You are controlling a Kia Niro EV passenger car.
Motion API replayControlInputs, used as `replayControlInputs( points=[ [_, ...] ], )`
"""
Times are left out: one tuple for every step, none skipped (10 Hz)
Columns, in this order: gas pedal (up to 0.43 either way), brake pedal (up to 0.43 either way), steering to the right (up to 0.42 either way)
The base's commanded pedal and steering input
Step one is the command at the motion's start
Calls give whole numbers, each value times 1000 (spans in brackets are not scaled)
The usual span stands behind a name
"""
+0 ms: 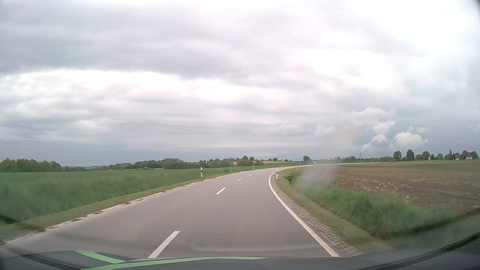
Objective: Follow the waypoints while adhering to traffic rules and regulations
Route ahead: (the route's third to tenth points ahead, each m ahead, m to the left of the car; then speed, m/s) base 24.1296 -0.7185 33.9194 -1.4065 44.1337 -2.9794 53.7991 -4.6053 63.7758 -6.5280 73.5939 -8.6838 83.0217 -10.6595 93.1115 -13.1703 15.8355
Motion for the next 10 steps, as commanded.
replayControlInputs(
  points=[
    [531,0,16],
    [531,0,16],
    [531,0,16],
    [531,0,16],
    [520,0,17],
    [512,0,17],
    [500,0,18],
    [500,0,19],
    [488,0,20],
    [488,0,20]
  ],
)
